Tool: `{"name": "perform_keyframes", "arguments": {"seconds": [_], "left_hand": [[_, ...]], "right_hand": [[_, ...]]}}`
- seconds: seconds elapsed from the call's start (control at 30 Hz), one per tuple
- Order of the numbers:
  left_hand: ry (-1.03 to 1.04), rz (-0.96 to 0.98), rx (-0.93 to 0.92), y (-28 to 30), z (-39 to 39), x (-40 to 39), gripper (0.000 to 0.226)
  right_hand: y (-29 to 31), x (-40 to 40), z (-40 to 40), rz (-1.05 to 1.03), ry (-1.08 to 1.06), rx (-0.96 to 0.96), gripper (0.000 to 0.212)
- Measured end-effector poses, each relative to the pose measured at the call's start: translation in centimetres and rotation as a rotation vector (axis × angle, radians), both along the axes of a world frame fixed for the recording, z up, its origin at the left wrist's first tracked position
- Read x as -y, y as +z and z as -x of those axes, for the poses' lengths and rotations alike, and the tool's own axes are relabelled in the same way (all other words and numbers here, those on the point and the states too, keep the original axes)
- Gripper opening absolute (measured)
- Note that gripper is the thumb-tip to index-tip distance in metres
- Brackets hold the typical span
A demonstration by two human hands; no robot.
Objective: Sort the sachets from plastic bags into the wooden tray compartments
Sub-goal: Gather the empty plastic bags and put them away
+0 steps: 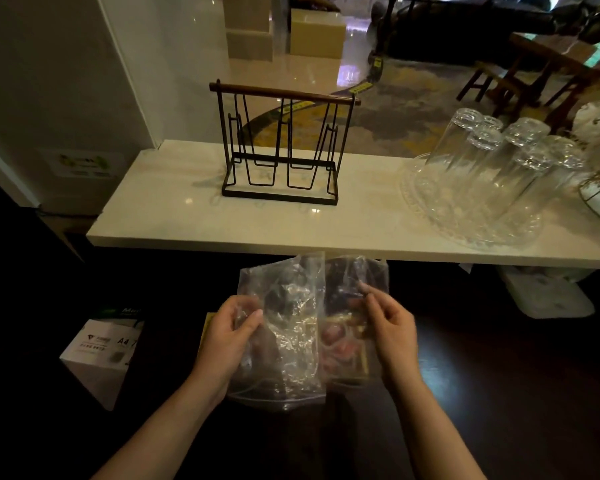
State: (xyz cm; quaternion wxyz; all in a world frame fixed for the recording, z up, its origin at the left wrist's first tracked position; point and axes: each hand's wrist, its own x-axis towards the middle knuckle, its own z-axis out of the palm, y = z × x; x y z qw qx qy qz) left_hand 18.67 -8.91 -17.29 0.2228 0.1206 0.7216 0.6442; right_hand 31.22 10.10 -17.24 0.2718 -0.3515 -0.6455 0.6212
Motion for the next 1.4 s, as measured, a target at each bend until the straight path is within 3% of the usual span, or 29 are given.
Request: {"name": "perform_keyframes", "arguments": {"seconds": [0.13, 0.27, 0.33, 0.4, 0.53, 0.67, 0.83, 0.9, 0.93, 1.03, 1.1, 1.2, 1.27, 1.4], "left_hand": [[0.057, -0.001, 0.017, -0.6, 0.6, 0.3, 0.024], [0.092, -0.019, 0.098, -1.1, 0.5, 0.0, 0.025], [0.092, -0.025, 0.111, -1.1, 0.1, -0.4, 0.025], [0.080, -0.053, 0.122, -0.9, -0.3, -1.0, 0.024], [0.020, -0.182, 0.284, 0.1, -1.3, -1.8, 0.019], [-0.004, -0.198, 0.357, 1.0, -2.1, -2.1, 0.028], [-0.032, -0.274, 0.453, 1.4, -1.9, -1.8, 0.077], [-0.061, -0.246, 0.463, 1.4, -2.0, -1.9, 0.084], [-0.067, -0.239, 0.486, 1.3, -2.1, -2.0, 0.079], [-0.037, -0.224, 0.428, 1.7, -1.9, -2.0, 0.043], [-0.022, -0.217, 0.335, 2.0, -1.5, -1.9, 0.040], [-0.070, -0.242, 0.253, 2.8, -1.0, -1.9, 0.045], [-0.109, -0.248, 0.288, 3.0, -0.8, -1.9, 0.043], [-0.246, -0.164, 0.434, 2.8, -1.0, -1.7, 0.027]], "right_hand": [[1.8, -1.6, -1.5, -0.020, -0.151, -0.053, 0.018], [6.1, -1.1, -2.2, 0.412, 0.023, -0.256, 0.012], [6.6, -0.4, -1.8, 0.533, 0.118, -0.312, 0.011], [5.5, 1.0, -0.5, 0.455, 0.211, -0.233, 0.013], [2.5, 3.2, 2.1, 0.231, 0.154, -0.019, 0.035], [1.4, 3.6, 2.9, 0.136, 0.088, 0.055, 0.029], [1.5, 4.2, 3.1, -0.182, -0.006, 0.075, 0.027], [1.8, 4.6, 3.2, -0.233, -0.002, 0.028, 0.025], [1.8, 4.8, 3.3, -0.198, 0.024, -0.005, 0.029], [1.7, 4.3, 3.4, -0.003, 0.138, -0.003, 0.083], [1.5, 3.5, 2.9, 0.226, 0.281, 0.055, 0.097], [1.2, 2.8, 1.4, 0.457, 0.519, 0.054, 0.058], [1.0, 2.9, 0.8, 0.495, 0.464, 0.019, 0.039], [1.2, 2.3, 0.5, 0.491, 0.270, -0.039, 0.033]]}}
